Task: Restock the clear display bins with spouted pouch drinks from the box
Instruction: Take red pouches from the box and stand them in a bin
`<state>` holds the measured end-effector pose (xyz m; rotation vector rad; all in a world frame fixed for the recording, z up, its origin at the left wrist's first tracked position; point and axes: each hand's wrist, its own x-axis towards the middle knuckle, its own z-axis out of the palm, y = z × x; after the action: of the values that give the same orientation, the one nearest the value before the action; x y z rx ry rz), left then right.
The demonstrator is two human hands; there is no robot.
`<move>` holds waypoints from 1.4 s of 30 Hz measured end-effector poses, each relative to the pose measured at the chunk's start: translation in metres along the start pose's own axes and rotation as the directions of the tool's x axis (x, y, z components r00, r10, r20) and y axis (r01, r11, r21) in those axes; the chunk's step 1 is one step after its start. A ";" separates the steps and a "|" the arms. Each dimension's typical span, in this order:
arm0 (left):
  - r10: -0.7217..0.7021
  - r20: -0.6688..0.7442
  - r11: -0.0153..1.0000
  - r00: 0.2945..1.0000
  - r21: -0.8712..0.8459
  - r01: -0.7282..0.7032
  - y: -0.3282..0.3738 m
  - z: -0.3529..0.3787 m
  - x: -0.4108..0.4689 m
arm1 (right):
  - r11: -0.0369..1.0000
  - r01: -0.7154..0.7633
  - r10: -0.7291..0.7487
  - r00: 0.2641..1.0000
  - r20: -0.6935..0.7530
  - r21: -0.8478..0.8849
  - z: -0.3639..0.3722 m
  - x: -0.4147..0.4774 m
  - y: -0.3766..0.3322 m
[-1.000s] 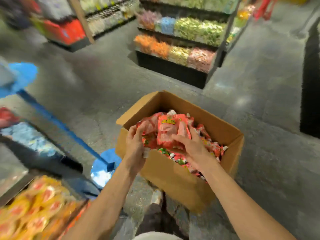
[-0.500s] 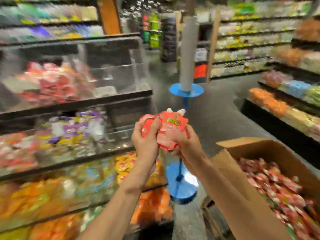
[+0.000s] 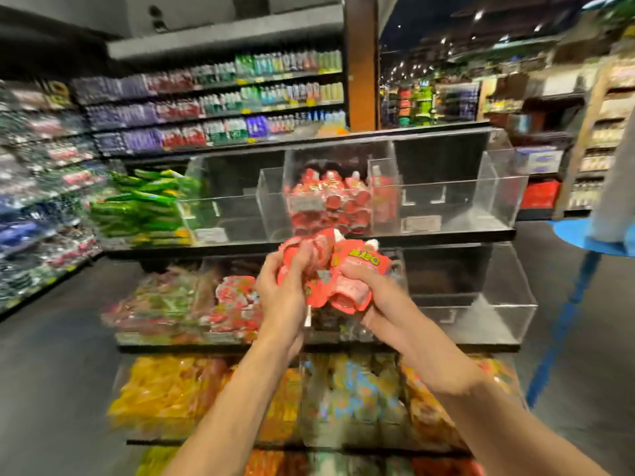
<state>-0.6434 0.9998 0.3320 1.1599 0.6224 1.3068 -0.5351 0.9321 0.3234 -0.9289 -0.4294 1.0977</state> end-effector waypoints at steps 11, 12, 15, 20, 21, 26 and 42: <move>-0.221 0.049 0.971 0.974 -0.082 0.225 0.018 -0.030 0.086 | 0.985 -0.039 0.001 0.975 0.221 0.170 0.012 0.074 -0.027; -0.233 0.063 0.969 0.970 -0.063 0.237 0.015 -0.026 0.091 | 0.989 -0.038 0.004 0.972 0.235 0.140 0.009 0.081 -0.031; -0.229 0.080 0.972 0.970 -0.037 0.232 0.009 -0.009 0.107 | 0.998 -0.044 0.029 0.965 0.260 0.053 0.000 0.104 -0.039; -0.193 0.139 0.981 0.971 0.004 0.194 -0.010 0.030 0.128 | 0.996 -0.033 -0.003 0.916 0.401 0.082 -0.015 0.141 -0.056; -0.189 0.143 0.982 0.971 0.020 0.188 -0.014 0.038 0.131 | 0.995 -0.021 -0.020 0.913 0.407 0.096 -0.020 0.148 -0.063; -0.193 0.167 0.981 0.967 0.052 0.186 -0.024 0.075 0.146 | 0.992 0.104 -0.123 0.910 0.396 0.069 -0.038 0.174 -0.100; -0.374 0.410 0.904 0.832 -0.039 0.426 -0.031 0.087 0.230 | 0.956 0.188 -0.233 0.952 0.196 0.226 -0.023 0.224 -0.158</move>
<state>-0.5026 1.1955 0.3905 1.0731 0.4426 0.7126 -0.3341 1.0996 0.4083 -0.5657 -0.5739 1.0292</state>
